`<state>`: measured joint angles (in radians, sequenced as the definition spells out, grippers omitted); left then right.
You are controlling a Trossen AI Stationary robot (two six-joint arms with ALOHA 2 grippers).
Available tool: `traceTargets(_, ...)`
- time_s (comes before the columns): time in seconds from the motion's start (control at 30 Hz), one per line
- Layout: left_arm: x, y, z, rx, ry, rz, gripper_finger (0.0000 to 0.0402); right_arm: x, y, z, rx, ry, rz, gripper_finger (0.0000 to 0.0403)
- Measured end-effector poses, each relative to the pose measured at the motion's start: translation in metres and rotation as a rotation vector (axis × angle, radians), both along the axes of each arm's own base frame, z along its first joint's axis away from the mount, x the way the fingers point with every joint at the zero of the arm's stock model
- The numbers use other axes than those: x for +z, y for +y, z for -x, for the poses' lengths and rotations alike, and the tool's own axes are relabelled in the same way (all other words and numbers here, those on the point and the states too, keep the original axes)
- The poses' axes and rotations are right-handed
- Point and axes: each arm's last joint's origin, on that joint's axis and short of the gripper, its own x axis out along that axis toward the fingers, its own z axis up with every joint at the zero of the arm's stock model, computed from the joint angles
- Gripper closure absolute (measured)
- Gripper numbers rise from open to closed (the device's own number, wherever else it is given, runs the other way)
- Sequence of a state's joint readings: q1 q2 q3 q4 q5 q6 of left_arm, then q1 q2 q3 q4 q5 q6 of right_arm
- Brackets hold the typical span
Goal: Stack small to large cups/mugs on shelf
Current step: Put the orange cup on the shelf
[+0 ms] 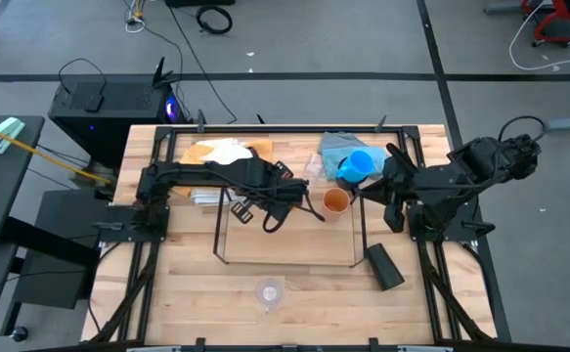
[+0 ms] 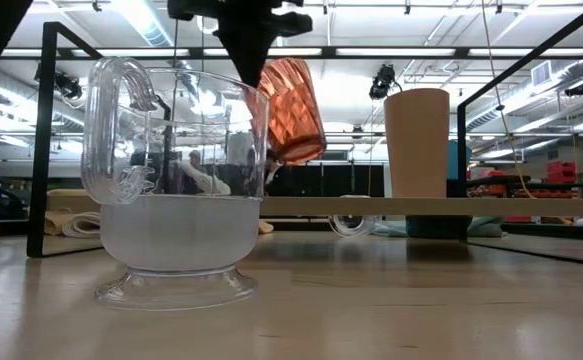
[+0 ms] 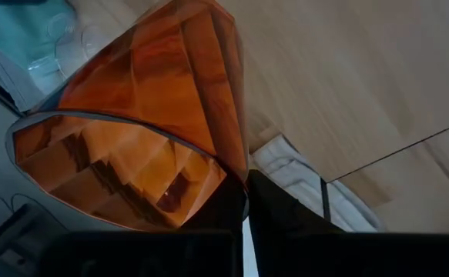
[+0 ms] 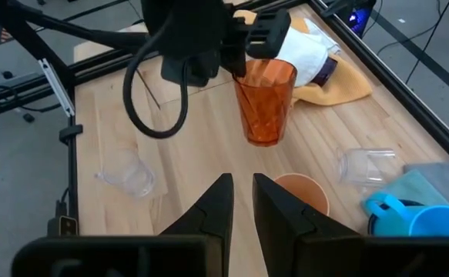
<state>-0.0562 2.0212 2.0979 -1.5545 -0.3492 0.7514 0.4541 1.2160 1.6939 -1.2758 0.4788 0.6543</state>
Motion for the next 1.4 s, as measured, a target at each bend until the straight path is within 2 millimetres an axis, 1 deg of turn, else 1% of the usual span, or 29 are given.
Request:
traceTargets(0.13,-0.007,-0.001,-0.006,-0.005,0.011,0.002,0.0389,0.000,0.000,0.000,-0.003,0.002,-0.003,0.0346)
traceTargets(0.27,-0.016,-0.005,-0.011,-0.059,0.044,-0.007,0.0389,0.000,0.000,0.000,-0.003,0.003,-0.002,0.0346)
traceTargets(0.47,-0.021,-0.020,-0.020,-0.117,-0.006,-0.008,0.0389,-0.001,0.000,0.000,-0.001,0.011,0.003,0.0346)
traceTargets(0.6,-0.020,-0.024,-0.024,-0.160,-0.038,-0.016,0.0389,-0.001,0.000,0.001,0.001,0.015,0.007,0.0346)
traceTargets(0.87,-0.026,-0.023,-0.029,-0.277,-0.003,-0.049,0.0389,-0.001,0.000,0.001,-0.003,0.016,0.004,0.0346)
traceTargets(1.13,-0.028,-0.009,-0.034,-0.303,0.002,-0.073,0.0389,-0.001,0.000,0.001,-0.004,0.015,0.002,0.0346)
traceTargets(1.3,-0.028,-0.002,-0.036,-0.375,0.019,-0.090,0.0389,-0.001,0.000,0.001,-0.010,0.015,-0.013,0.0346)
traceTargets(1.4,-0.028,-0.002,-0.038,-0.424,0.021,-0.102,0.0389,-0.001,0.000,0.001,-0.009,0.016,-0.016,0.0346)
